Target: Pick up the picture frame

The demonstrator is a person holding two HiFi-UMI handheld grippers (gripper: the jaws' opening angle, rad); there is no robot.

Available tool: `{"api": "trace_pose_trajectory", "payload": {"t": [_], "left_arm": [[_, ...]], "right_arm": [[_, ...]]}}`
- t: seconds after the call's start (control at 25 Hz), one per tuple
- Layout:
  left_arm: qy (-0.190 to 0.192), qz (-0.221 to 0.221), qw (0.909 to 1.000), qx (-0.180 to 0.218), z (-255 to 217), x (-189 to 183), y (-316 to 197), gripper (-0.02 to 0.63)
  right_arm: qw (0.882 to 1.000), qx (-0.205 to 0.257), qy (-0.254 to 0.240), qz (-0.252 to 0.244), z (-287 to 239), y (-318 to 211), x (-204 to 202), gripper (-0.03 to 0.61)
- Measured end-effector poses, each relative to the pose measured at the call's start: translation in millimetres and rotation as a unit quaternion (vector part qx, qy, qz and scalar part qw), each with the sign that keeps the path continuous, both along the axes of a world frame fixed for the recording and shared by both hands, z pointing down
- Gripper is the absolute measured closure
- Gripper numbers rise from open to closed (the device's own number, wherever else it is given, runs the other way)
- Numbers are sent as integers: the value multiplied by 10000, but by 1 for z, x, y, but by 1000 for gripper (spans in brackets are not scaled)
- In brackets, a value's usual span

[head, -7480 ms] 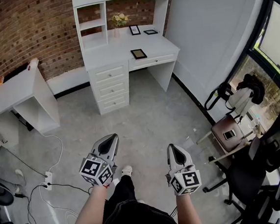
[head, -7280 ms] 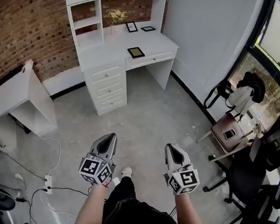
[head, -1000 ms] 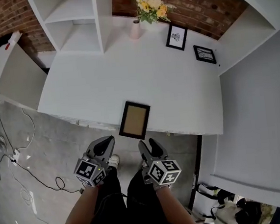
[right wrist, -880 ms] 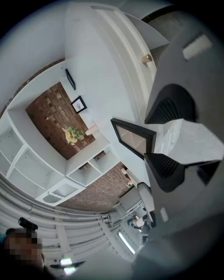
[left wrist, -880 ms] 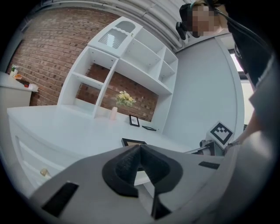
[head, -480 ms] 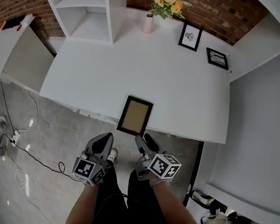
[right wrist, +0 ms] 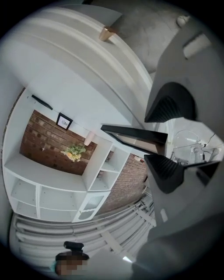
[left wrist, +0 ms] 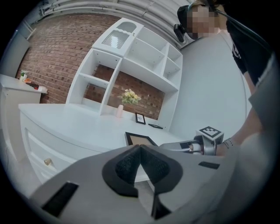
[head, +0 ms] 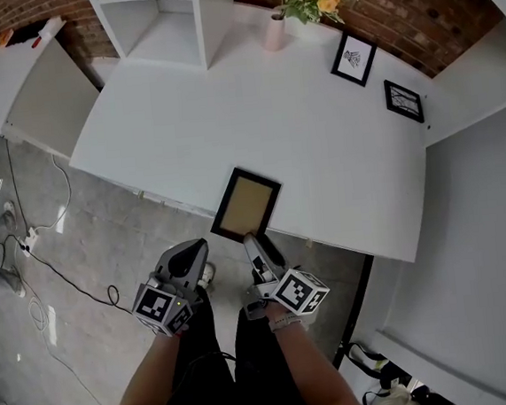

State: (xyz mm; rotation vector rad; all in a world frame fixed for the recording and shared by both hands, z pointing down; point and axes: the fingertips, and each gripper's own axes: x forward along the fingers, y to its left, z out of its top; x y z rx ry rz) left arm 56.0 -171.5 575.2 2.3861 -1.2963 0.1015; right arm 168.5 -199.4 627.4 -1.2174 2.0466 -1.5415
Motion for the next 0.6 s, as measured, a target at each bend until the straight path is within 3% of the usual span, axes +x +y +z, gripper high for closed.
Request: {"api": "trace_pose_trajectory", "payload": {"t": [0.24, 0.6], "left_arm": [[-87, 82, 9999, -57, 0, 2, 0, 620], [-32, 141, 9998, -156, 10, 2, 1, 620]], "right_arm": [[9990, -11, -439, 43, 2, -8, -6, 362], [9946, 166, -1022, 118, -11, -19, -16, 445]]}}
